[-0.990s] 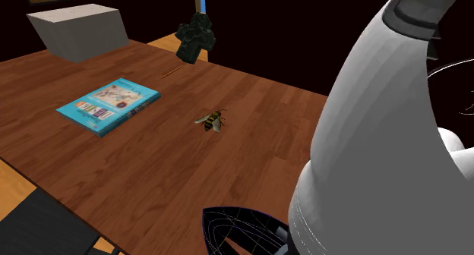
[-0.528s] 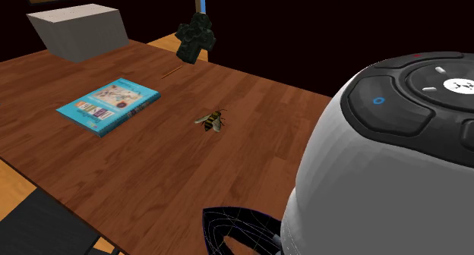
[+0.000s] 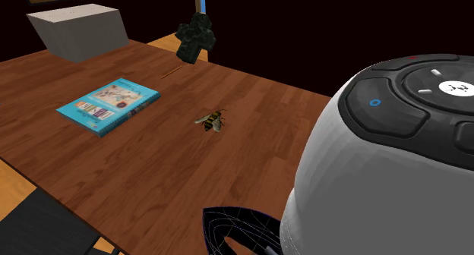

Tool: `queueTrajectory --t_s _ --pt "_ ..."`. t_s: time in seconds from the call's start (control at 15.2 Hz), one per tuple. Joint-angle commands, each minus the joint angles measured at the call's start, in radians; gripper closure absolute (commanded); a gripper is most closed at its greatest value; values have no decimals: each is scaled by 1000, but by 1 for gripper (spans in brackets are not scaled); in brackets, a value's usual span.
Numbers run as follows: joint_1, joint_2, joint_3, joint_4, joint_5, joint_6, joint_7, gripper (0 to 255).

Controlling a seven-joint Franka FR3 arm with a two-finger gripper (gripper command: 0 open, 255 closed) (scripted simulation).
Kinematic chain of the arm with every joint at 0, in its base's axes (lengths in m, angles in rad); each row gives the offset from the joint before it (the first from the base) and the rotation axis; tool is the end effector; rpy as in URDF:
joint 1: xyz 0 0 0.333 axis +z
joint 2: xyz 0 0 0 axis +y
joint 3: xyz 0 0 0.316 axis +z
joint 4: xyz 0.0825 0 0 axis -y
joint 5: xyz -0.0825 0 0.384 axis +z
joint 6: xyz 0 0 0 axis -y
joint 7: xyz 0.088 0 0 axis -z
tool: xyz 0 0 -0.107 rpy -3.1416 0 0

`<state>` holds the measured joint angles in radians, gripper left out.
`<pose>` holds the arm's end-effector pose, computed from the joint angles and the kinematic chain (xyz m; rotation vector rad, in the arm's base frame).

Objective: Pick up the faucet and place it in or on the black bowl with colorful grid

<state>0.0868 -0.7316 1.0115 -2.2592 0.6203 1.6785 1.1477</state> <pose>0.1005 0.4283 0.4723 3.0240 -0.5037 -0.0841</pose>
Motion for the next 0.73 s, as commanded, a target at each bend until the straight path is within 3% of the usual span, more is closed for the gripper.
queueTrajectory --t_s 0.0,0.2,0.46,0.66 --pt "0 0 0 0 0 0 0 0" --pt "0 0 0 0 0 0 0 0" --pt "-15 18 -52 118 -46 -108 19 0" --pt "-14 18 -52 118 -46 -108 19 0"
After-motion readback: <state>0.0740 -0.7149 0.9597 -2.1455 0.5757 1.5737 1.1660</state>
